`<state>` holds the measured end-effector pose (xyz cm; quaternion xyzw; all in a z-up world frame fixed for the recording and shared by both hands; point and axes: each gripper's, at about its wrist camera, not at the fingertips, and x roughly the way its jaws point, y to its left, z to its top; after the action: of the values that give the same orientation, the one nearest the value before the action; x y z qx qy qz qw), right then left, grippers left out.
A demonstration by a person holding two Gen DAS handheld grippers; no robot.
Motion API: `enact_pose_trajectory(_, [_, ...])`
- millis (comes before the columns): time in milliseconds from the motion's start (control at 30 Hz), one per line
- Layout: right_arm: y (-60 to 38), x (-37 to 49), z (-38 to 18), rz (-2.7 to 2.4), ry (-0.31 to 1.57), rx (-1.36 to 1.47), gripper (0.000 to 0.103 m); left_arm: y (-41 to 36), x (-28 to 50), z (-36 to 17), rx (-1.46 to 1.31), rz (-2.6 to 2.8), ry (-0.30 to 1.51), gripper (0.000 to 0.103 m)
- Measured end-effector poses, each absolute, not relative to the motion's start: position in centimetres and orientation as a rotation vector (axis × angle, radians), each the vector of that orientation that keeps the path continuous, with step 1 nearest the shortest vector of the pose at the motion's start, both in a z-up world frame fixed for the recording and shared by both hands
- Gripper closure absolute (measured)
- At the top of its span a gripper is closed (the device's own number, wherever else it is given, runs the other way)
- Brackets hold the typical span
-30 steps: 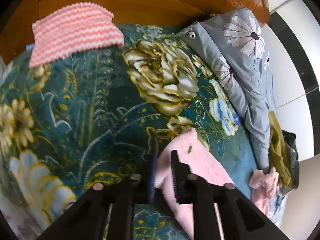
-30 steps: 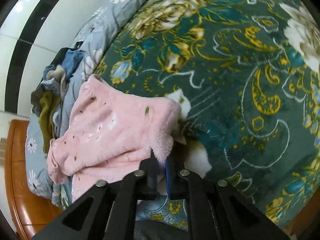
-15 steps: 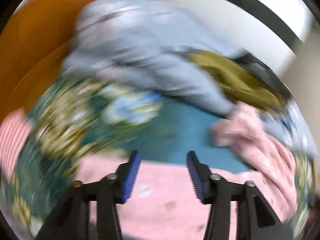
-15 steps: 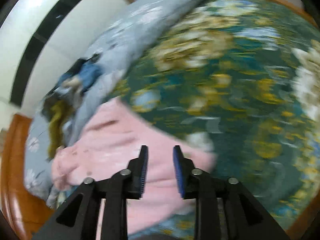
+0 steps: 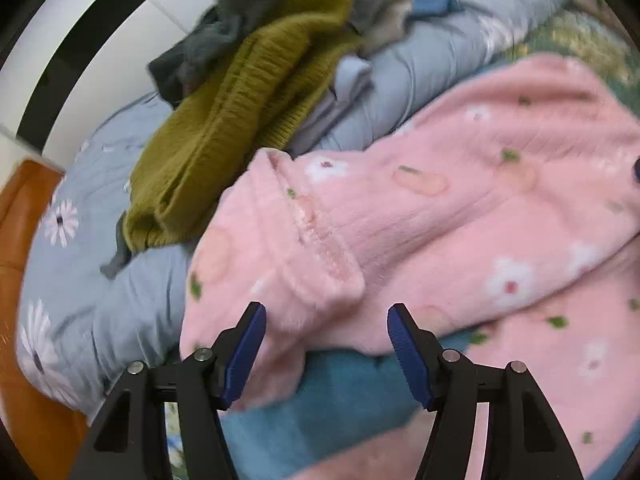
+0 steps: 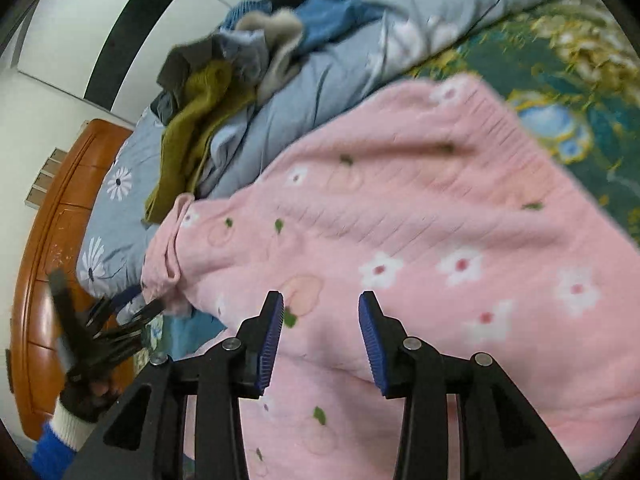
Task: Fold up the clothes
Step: 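Move both open grippers over the spread pink fleece to smooth it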
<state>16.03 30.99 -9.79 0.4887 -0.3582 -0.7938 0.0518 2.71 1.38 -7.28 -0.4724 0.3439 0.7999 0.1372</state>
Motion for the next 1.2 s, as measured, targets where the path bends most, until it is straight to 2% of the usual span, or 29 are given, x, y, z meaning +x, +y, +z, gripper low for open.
enact_pose_trajectory(100, [30.7,15.8,-10.7,-2.398,-1.052,1.519,0.063,0.0,1.0,-6.9,-1.387,2.324,0.842,0.043])
enact_pose_trajectory(167, [30.9,15.8,-11.2,-2.392,-1.051,1.532,0.063,-1.4,-0.1,-6.4,-1.410,2.357,0.743,0.070])
enact_pose_trajectory(200, [31.2,15.9,-11.4,-2.389,-1.063,1.531,0.063,-2.3,-0.5,-6.1,-1.418,2.375,0.688,0.077])
enact_pose_trajectory(233, [31.4,15.9,-11.5,-2.387,-1.071,1.531,0.063,-2.8,-0.8,-5.9,-1.421,2.384,0.651,0.091])
enact_pose_trajectory(267, [31.7,15.9,-11.6,-2.391,-1.078,1.531,0.063,-3.9,-1.1,-5.4,-1.417,2.409,0.588,0.093])
enact_pose_trajectory(333, [32.0,15.8,-11.7,-2.400,-1.083,1.533,0.063,-5.0,-1.2,-4.5,-1.398,2.449,0.454,0.094])
enact_pose_trajectory(500, [32.4,15.8,-11.4,-2.421,-1.068,1.547,0.063,-12.2,-1.9,-0.1,-1.297,2.594,-0.124,0.094])
enact_pose_trajectory(700, [32.7,16.0,-10.5,-2.454,-1.042,1.570,0.063,-24.4,0.4,5.2,-1.104,2.816,-0.548,0.095])
enact_pose_trajectory(833, [32.7,15.9,-10.2,-2.471,-1.027,1.590,0.063,-33.1,3.3,6.1,-1.060,2.992,-0.694,0.097])
enact_pose_trajectory(967, [31.8,15.3,-10.5,-2.465,-0.994,1.634,0.063,-41.4,6.1,2.2,-1.222,3.097,-0.892,0.097])
enact_pose_trajectory(1100, [30.5,14.2,-10.7,-2.447,-0.935,1.684,0.063,-45.4,7.3,-1.9,-1.411,3.128,-0.969,0.097])
enact_pose_trajectory(1200, [29.5,13.4,-10.1,-2.456,-0.866,1.696,0.063,-47.2,7.5,-1.8,-1.399,3.155,-0.984,0.103])
